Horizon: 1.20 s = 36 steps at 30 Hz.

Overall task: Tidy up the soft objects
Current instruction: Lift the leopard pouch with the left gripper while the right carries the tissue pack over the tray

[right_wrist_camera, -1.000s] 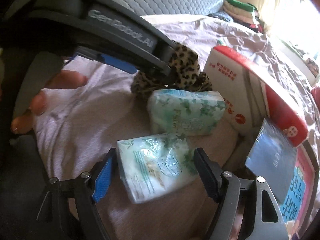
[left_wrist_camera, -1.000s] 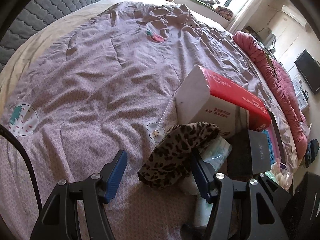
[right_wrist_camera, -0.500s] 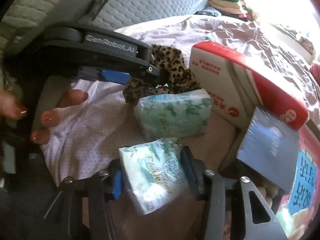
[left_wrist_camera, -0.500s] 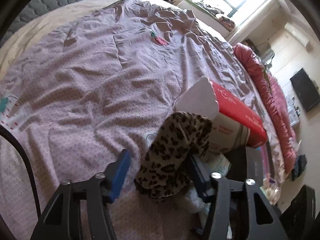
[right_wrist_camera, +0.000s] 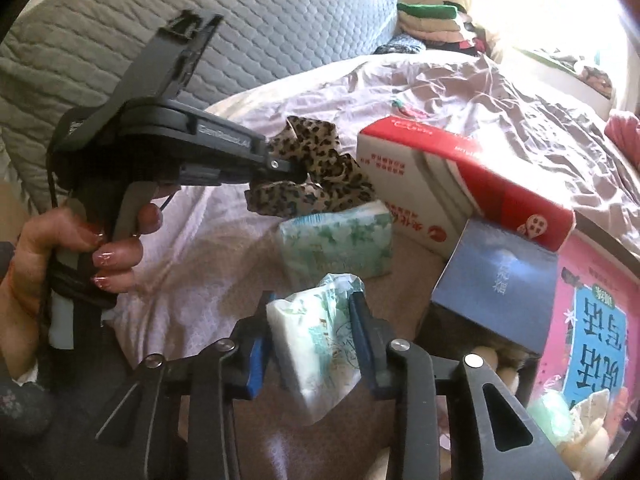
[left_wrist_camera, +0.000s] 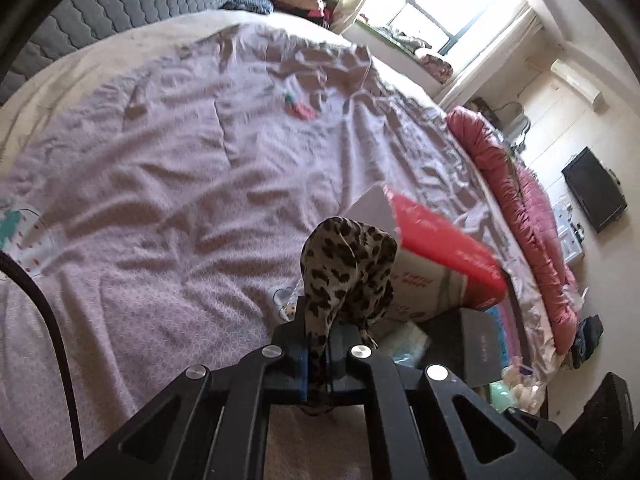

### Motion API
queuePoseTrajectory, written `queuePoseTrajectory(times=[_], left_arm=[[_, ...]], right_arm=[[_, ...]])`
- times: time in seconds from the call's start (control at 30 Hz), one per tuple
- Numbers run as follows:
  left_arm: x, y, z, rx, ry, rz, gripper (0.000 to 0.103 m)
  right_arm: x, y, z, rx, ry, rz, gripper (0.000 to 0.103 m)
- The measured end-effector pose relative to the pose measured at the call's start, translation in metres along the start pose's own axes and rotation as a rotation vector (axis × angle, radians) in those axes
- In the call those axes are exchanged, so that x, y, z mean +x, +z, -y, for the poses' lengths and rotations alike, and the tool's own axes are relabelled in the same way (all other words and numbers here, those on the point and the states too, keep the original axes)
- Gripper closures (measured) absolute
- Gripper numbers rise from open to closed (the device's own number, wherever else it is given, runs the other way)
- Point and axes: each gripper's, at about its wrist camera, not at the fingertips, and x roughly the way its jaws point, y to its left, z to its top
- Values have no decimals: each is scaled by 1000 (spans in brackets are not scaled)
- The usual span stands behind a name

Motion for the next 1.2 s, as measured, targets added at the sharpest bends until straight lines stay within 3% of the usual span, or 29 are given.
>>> queuePoseTrajectory(times=[0.27,0.4,0.57,0.63,0.9,1.2], left_arm=[[-20,2,10,11,-22,38,98],[-21,0,15,25,-25,32,98],[-23,-2,22,39,-32,29,98],[-25,-2,25,47,-29,35,98],[-48,-3,43,75,-47,79,98],[-68,-12,90,161,-70,114,98]], right_arm=[[-6,2,4,18,-38,8,78],[10,-8,16,58,-87,-68,76],[19,-18,26,104,-89,-99,76],[20,-19,27,112,-61,-95,82],[-31,-3,28,146,-31,45,83],[-93,6,52,205,-86,153,83]])
